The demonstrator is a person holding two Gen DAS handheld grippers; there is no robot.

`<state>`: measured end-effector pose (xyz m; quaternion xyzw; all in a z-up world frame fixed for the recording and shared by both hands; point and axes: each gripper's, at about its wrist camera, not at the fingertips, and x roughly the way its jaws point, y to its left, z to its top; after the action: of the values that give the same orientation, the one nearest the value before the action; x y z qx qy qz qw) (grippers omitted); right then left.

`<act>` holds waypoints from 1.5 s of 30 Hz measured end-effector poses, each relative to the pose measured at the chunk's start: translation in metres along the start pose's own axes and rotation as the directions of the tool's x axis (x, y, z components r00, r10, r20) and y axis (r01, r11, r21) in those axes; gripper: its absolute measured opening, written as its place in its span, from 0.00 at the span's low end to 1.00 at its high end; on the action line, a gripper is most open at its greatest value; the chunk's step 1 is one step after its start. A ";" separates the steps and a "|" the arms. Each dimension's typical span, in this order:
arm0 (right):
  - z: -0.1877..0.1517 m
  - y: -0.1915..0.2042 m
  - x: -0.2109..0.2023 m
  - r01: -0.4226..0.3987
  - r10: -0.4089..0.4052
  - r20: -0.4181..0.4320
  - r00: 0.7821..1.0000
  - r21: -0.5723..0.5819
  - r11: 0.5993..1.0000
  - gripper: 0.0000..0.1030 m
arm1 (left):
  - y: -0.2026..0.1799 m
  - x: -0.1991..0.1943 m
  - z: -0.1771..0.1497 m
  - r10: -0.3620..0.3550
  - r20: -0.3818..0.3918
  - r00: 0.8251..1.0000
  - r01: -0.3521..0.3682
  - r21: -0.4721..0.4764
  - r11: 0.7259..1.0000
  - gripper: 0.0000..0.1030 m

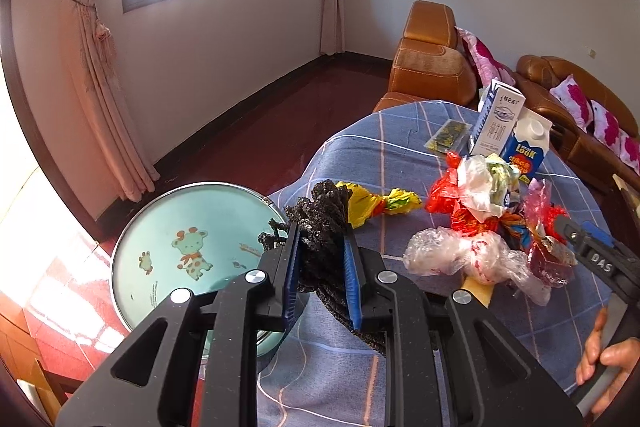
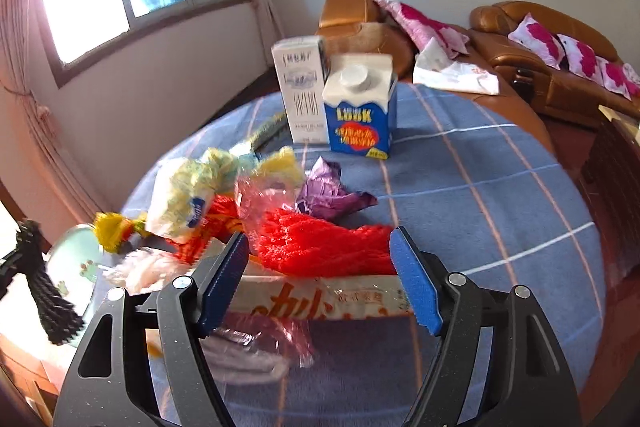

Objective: Collect trash
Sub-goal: 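Carry the brush and red strips over the blue bin and open both tools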

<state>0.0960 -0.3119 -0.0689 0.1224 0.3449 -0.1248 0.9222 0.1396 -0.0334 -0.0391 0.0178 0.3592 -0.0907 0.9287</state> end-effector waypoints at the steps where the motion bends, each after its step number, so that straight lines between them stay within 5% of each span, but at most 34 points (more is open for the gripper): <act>1: 0.000 -0.001 0.006 -0.001 0.001 -0.016 1.000 0.003 1.000 0.48 | 0.000 0.001 -0.001 0.001 -0.003 1.000 -0.001 0.001 1.000 0.19; 3: -0.003 -0.006 0.014 -0.007 0.009 -0.048 0.999 0.027 1.000 0.33 | 0.001 0.003 -0.002 -0.003 -0.011 1.000 0.003 -0.001 1.000 0.20; 10: -0.005 -0.024 -0.002 -0.020 0.020 -0.010 1.000 0.088 0.996 0.08 | 0.006 0.005 -0.004 -0.009 -0.015 1.000 0.009 -0.015 1.000 0.20; 18: 0.018 -0.001 -0.065 -0.009 0.007 0.184 0.983 0.008 1.000 0.08 | 0.029 -0.013 0.003 0.036 0.036 0.999 -0.034 -0.045 0.998 0.20; 23: 0.030 0.040 -0.087 -0.066 0.082 0.232 0.969 -0.079 0.995 0.08 | 0.057 -0.024 0.008 0.094 0.062 0.994 -0.089 -0.080 0.993 0.20; 35: 0.016 0.170 -0.075 -0.281 0.324 0.142 0.935 -0.257 0.925 0.08 | 0.129 -0.040 0.001 0.243 0.054 0.968 -0.234 -0.131 0.963 0.20; 45: -0.001 0.240 -0.058 -0.347 0.386 0.060 0.921 -0.329 0.879 0.08 | 0.167 -0.033 -0.009 0.278 0.017 0.961 -0.271 -0.162 0.949 0.20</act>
<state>0.1285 -0.0778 0.0022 0.0304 0.2730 0.1007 0.9563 0.1401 0.1371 -0.0287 -0.0080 0.3410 0.0678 0.9376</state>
